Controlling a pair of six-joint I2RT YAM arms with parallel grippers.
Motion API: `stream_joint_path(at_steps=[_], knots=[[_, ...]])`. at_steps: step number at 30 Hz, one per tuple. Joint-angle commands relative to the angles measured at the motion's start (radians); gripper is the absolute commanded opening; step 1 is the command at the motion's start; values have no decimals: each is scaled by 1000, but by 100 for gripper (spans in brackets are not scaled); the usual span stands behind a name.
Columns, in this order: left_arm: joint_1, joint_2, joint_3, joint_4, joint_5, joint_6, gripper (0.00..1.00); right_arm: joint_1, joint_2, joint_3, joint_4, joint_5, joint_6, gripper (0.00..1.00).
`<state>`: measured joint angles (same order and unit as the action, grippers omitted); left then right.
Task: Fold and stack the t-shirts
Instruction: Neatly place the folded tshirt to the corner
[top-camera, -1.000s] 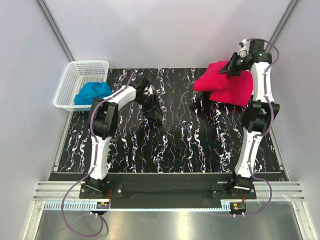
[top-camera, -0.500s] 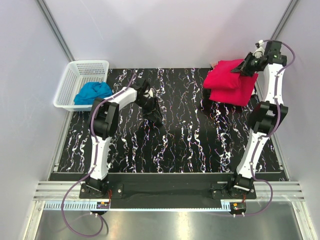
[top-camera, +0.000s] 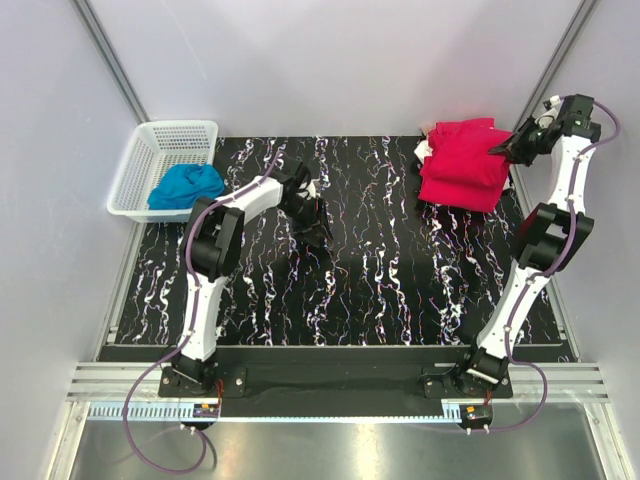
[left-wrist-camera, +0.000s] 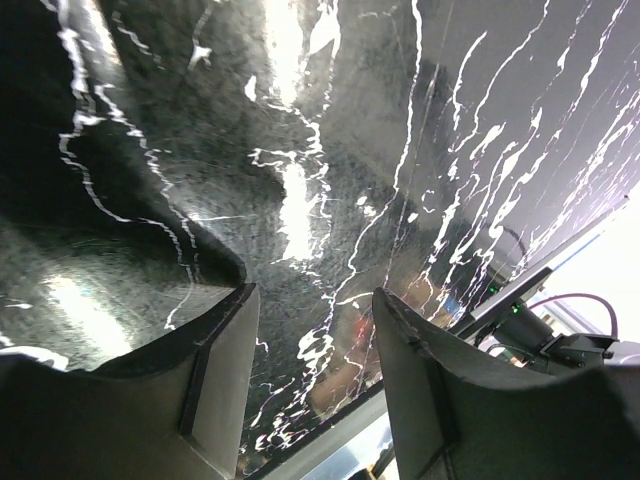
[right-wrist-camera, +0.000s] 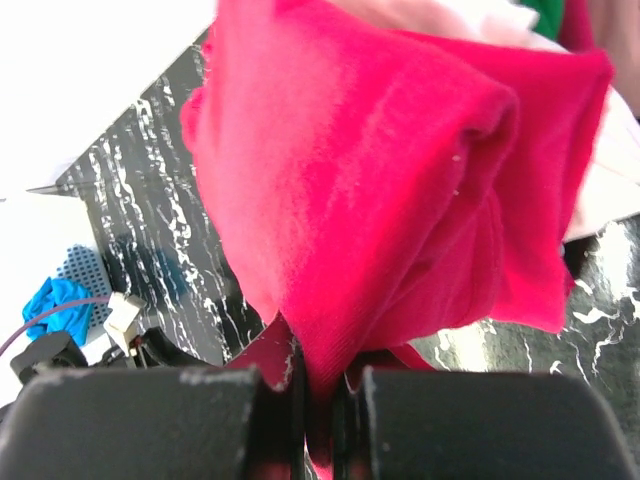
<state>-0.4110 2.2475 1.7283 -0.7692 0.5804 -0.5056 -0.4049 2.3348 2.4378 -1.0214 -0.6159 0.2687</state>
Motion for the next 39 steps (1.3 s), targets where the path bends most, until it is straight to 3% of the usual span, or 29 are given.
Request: stream_joint_path(at_steps=[1, 14, 21, 22, 23, 26, 35, 39], knots=[[0, 1, 28, 2, 22, 1, 53, -5, -37, -43, -14, 51, 14, 0], [-2, 15, 37, 1, 30, 4, 52, 0, 34, -100, -49, 10, 41, 0], [0, 21, 25, 1, 32, 13, 51, 17, 40, -128, -130, 116, 14, 0], [0, 23, 28, 1, 32, 12, 51, 17, 34, -141, -138, 143, 14, 2], [0, 26, 34, 1, 35, 10, 51, 18, 25, -148, -146, 160, 14, 14], [0, 35, 53, 1, 45, 6, 50, 18, 0, -158, -140, 182, 15, 21], [0, 26, 48, -5, 52, 16, 50, 32, 49, 95, -102, 96, 72, 18], [0, 12, 10, -5, 47, 24, 49, 54, 73, 213, -85, 94, 101, 22]])
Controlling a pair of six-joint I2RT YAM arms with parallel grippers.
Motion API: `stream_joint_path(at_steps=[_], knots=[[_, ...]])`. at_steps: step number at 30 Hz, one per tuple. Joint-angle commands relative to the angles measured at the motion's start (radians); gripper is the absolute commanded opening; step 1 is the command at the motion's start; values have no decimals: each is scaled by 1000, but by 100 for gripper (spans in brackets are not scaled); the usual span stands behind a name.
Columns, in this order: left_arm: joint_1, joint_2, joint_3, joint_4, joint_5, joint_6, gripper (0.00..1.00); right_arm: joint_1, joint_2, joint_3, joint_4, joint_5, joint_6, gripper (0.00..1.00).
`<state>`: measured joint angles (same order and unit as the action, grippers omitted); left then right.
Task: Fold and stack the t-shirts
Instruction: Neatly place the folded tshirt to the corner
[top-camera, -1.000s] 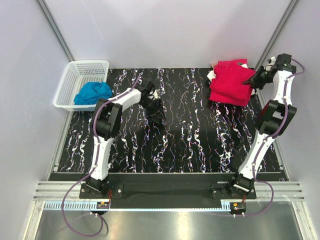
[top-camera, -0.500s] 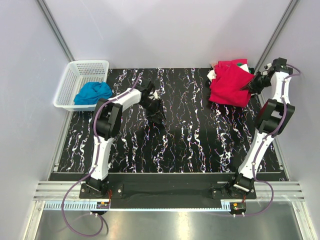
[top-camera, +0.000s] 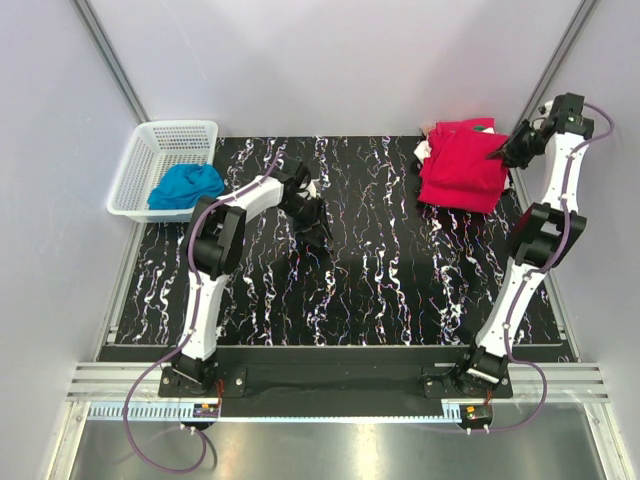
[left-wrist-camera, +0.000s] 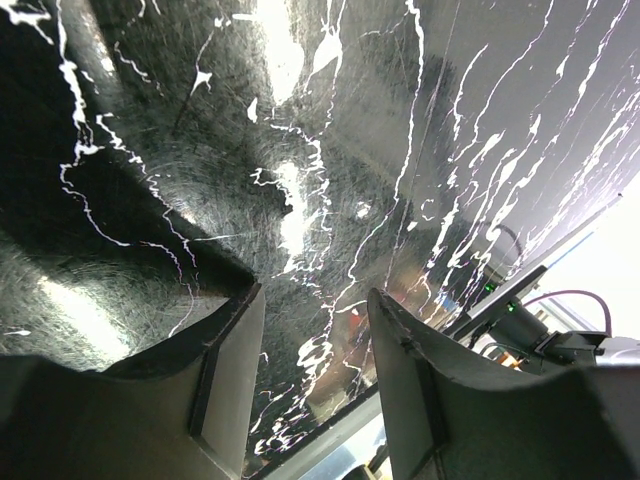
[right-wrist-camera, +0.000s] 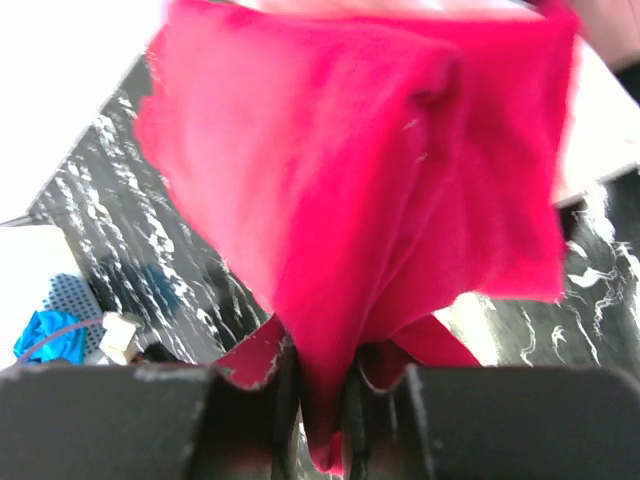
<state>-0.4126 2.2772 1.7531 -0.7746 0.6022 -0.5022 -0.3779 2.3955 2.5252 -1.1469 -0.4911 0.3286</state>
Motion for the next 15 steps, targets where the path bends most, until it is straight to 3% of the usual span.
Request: stream_joint_path(at_steps=[1, 5, 15], knots=[[1, -22, -26, 0, 24, 24, 49, 27, 36, 144, 39, -29, 50, 22], [3, -31, -30, 0, 21, 31, 49, 27, 106, 236, 6, -32, 73, 24], [6, -28, -23, 0, 31, 27, 48, 28, 57, 106, -106, 115, 40, 34]])
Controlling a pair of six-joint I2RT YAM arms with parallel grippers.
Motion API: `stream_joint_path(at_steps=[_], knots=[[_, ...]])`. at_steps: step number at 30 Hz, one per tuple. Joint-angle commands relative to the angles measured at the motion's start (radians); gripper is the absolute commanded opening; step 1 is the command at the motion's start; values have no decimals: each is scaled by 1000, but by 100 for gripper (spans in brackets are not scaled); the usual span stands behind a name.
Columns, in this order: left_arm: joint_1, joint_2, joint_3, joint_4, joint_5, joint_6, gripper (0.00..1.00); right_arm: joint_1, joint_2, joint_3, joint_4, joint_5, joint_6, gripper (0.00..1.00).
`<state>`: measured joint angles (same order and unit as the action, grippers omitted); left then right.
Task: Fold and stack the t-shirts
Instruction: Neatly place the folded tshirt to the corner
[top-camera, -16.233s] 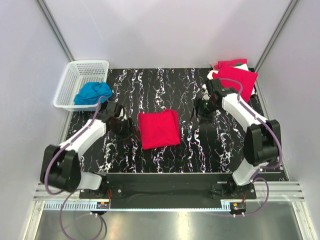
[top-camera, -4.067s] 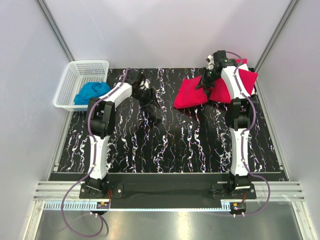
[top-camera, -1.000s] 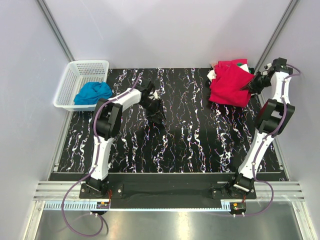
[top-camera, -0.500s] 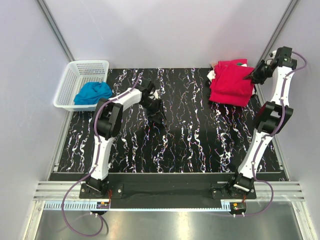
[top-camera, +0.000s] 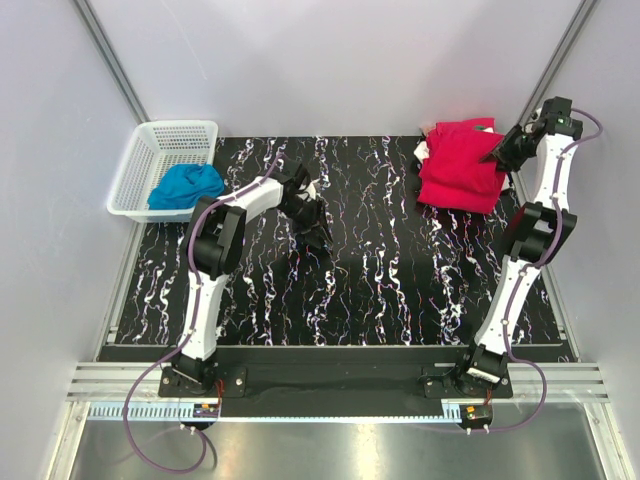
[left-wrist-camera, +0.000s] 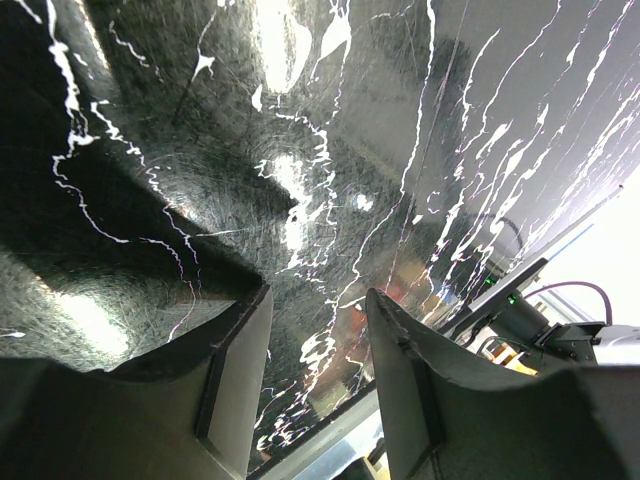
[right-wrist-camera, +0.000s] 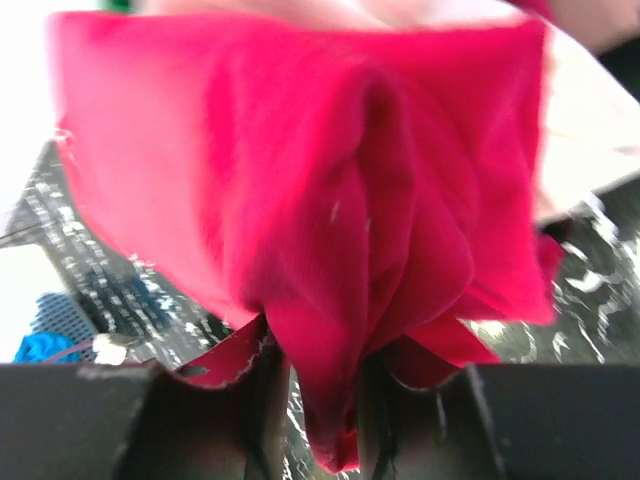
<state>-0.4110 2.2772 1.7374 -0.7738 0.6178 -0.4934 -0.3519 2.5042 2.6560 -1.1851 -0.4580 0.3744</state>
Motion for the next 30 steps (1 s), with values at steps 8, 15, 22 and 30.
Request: stream_joint_path(at_steps=[8, 15, 22, 30], knots=[[5, -36, 10, -1, 33, 19, 48, -2, -142, -14, -122, 219, -11, 55], [5, -53, -4, -1, 42, 30, 47, -2, -240, -5, -133, 283, -22, 59], [6, -74, -30, 1, 48, 44, 47, 1, -321, -16, -41, 133, -8, 31], [11, -186, -134, -1, 28, 59, 40, 59, -159, 147, 56, 35, 63, 0]])
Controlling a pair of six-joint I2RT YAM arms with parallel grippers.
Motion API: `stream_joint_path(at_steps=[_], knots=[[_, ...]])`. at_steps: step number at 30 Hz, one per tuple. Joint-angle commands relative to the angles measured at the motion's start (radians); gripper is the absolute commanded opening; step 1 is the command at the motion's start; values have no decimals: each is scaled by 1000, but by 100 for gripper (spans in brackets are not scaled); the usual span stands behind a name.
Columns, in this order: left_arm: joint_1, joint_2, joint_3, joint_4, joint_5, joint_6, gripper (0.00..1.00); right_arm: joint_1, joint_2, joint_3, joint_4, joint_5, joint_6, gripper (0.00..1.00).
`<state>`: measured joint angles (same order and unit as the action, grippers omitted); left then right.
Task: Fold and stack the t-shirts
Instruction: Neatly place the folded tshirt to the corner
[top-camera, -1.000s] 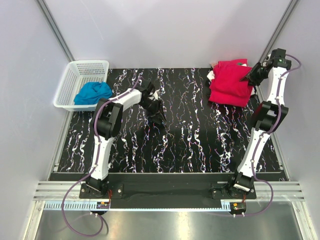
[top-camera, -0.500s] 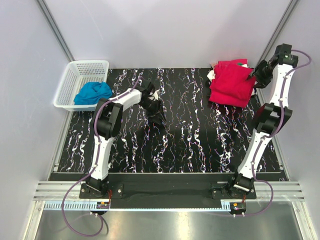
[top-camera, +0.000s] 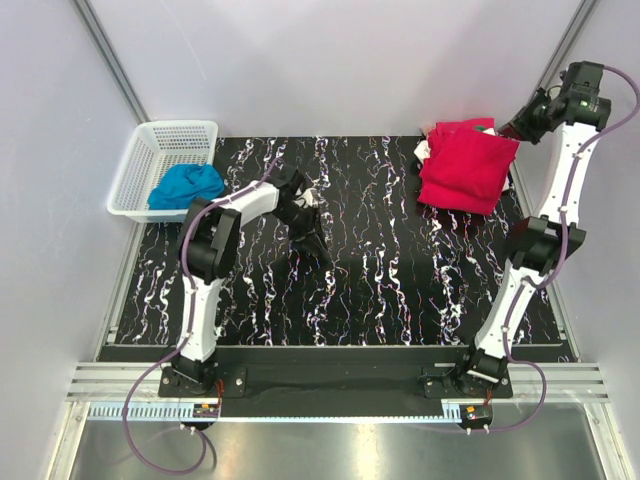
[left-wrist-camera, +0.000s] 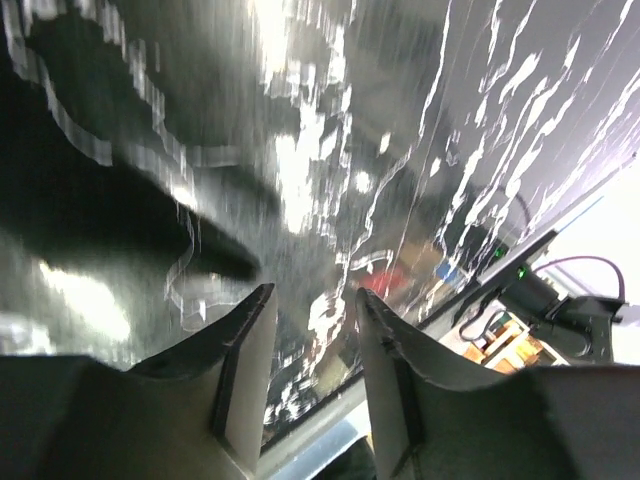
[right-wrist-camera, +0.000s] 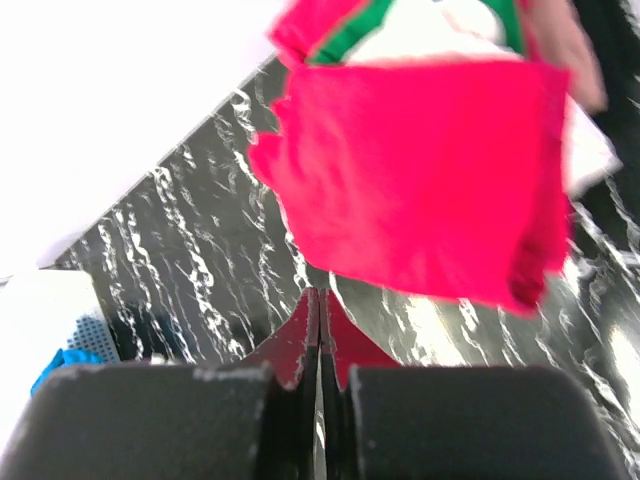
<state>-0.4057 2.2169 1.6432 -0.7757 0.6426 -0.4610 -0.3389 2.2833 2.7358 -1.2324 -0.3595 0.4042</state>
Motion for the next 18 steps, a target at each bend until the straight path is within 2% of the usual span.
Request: stream_joint_path(at_steps=[1, 2, 4, 7, 13, 18], knots=[[5, -141, -51, 1, 5, 30, 39, 52, 68, 39, 137, -68, 50, 0], [5, -169, -72, 1, 5, 33, 35, 54, 85, 21, 171, -81, 62, 0], [5, -209, -94, 1, 12, 35, 32, 57, 114, 7, 241, -100, 96, 0], [5, -253, -138, 0, 12, 44, 32, 81, 202, 59, 258, -87, 91, 0], [5, -284, -192, 1, 20, 50, 32, 101, 316, -2, 340, -44, 146, 0], [5, -304, -198, 0, 26, 38, 32, 110, 412, 16, 381, 19, 183, 0]])
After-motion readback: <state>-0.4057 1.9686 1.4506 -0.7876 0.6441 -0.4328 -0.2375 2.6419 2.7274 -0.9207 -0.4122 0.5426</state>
